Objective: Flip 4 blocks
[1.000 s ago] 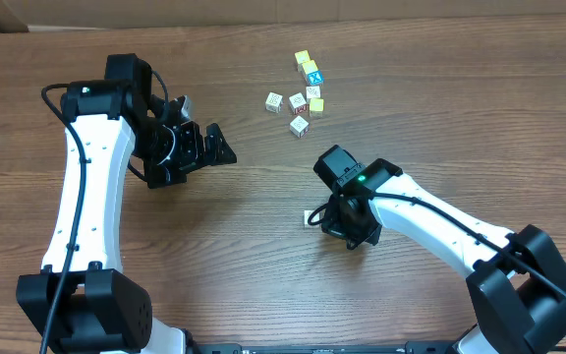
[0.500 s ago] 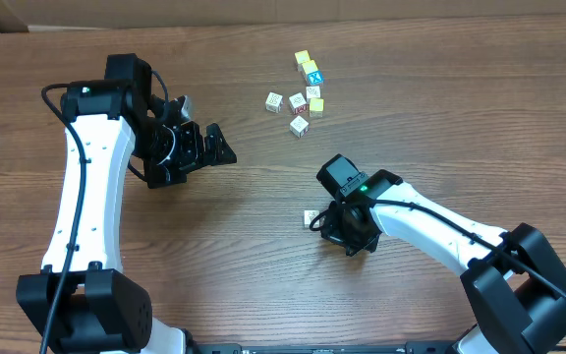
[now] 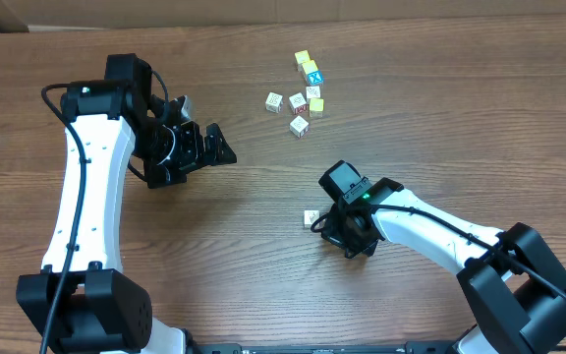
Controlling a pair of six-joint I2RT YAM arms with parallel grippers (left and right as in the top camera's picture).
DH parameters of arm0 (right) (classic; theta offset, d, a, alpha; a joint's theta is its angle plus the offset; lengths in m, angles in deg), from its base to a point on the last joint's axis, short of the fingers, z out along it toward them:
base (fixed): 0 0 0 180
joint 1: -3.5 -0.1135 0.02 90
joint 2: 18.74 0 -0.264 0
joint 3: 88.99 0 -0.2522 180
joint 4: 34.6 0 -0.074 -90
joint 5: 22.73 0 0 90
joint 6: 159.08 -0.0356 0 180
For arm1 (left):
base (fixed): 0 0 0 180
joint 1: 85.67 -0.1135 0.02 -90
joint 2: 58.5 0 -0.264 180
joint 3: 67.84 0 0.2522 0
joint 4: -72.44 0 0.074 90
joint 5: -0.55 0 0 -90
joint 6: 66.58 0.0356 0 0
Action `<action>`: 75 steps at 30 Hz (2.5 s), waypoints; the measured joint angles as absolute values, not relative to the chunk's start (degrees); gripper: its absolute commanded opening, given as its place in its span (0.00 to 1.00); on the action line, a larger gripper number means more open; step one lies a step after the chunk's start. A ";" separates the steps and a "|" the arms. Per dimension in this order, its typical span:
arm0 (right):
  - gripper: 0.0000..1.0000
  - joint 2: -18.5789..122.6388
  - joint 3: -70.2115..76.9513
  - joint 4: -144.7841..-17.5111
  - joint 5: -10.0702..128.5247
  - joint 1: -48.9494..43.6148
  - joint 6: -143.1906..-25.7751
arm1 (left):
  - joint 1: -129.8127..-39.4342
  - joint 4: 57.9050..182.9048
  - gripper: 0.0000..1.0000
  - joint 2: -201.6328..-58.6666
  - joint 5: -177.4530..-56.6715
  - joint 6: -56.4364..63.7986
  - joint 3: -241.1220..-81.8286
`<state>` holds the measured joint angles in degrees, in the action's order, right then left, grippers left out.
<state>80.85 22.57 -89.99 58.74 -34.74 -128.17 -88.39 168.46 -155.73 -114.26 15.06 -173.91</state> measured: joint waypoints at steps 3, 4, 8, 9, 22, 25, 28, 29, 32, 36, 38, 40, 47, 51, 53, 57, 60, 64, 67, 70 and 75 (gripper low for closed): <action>0.04 80.85 22.57 -90.05 59.15 -34.50 -128.15 | -88.39 168.46 1.00 -155.73 -114.26 15.06 -173.91; 0.04 80.85 22.57 -90.03 59.24 -34.33 -128.00 | -88.39 168.46 1.00 -155.73 -114.26 15.06 -173.91; 0.04 80.85 22.57 -89.97 59.76 -32.78 -127.13 | -88.39 168.46 1.00 -155.73 -114.26 15.06 -173.91; 0.04 80.85 22.57 -89.79 59.85 -32.25 -126.38 | -88.39 168.46 1.00 -155.73 -114.29 15.06 -173.91; 0.04 80.85 22.57 -88.90 58.21 -29.58 -121.95 | -88.39 168.46 1.00 -155.73 -114.26 15.06 -173.91; 0.04 80.85 22.57 -89.92 56.44 -29.58 -121.75 | -88.39 168.46 1.00 -155.73 -114.29 15.06 -173.91; 0.04 80.85 22.57 -89.57 55.44 -29.58 -121.66 | -88.39 168.46 1.00 -155.73 -114.26 15.06 -173.91; 0.04 80.85 22.57 -89.16 55.30 -29.58 -121.57 | -88.37 168.46 1.00 -155.73 -114.26 15.06 -173.91; 0.04 80.85 22.57 -87.78 55.61 -29.58 -121.55 | -88.39 168.46 1.00 -155.73 -114.26 15.06 -173.91; 0.04 80.85 22.57 -87.74 57.14 -29.58 -121.55 | -88.39 168.46 1.00 -155.73 -114.26 15.06 -173.91; 0.04 80.85 22.57 -87.43 57.88 -29.58 -121.57 | -88.39 168.46 1.00 -155.73 -114.26 15.06 -173.91; 0.04 80.85 22.57 -86.91 58.54 -29.58 -121.53 | -88.39 168.46 1.00 -155.73 -114.26 15.06 -173.91; 0.04 80.85 22.57 -85.18 59.19 -29.58 -121.51 | -88.39 168.46 1.00 -155.73 -114.26 15.06 -173.91; 0.04 80.85 22.57 -84.61 59.19 -29.58 -121.53 | -88.37 168.46 1.00 -155.73 -114.26 15.06 -173.91; 0.04 80.85 22.57 -83.87 59.24 -29.58 -121.49 | -88.39 168.46 1.00 -155.73 -114.26 15.06 -173.91; 0.04 80.85 22.57 -82.47 59.37 -29.58 -121.51 | -88.39 168.46 1.00 -155.73 -114.26 15.06 -173.91; 0.04 80.85 22.57 -82.32 59.37 -29.58 -121.49 | -88.39 168.46 1.00 -155.73 -114.26 15.06 -173.91; 0.05 80.85 22.57 -81.79 59.37 -29.58 -121.51 | -88.37 168.46 1.00 -155.73 -114.26 15.06 -173.91; 0.05 80.85 22.57 -80.68 59.46 -29.58 -121.49 | -88.39 168.46 1.00 -155.73 -114.26 15.06 -173.91; 0.05 80.85 22.57 -79.98 59.76 -29.58 -121.53 | -88.39 168.46 1.00 -155.73 -114.29 15.06 -173.91; 0.05 80.85 22.57 -79.76 59.81 -29.58 -121.51 | -88.39 168.46 1.00 -155.73 -114.26 15.06 -173.91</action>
<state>80.85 22.57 -79.76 59.81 -29.58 -121.51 -88.39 168.46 -155.73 -114.26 15.06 -173.91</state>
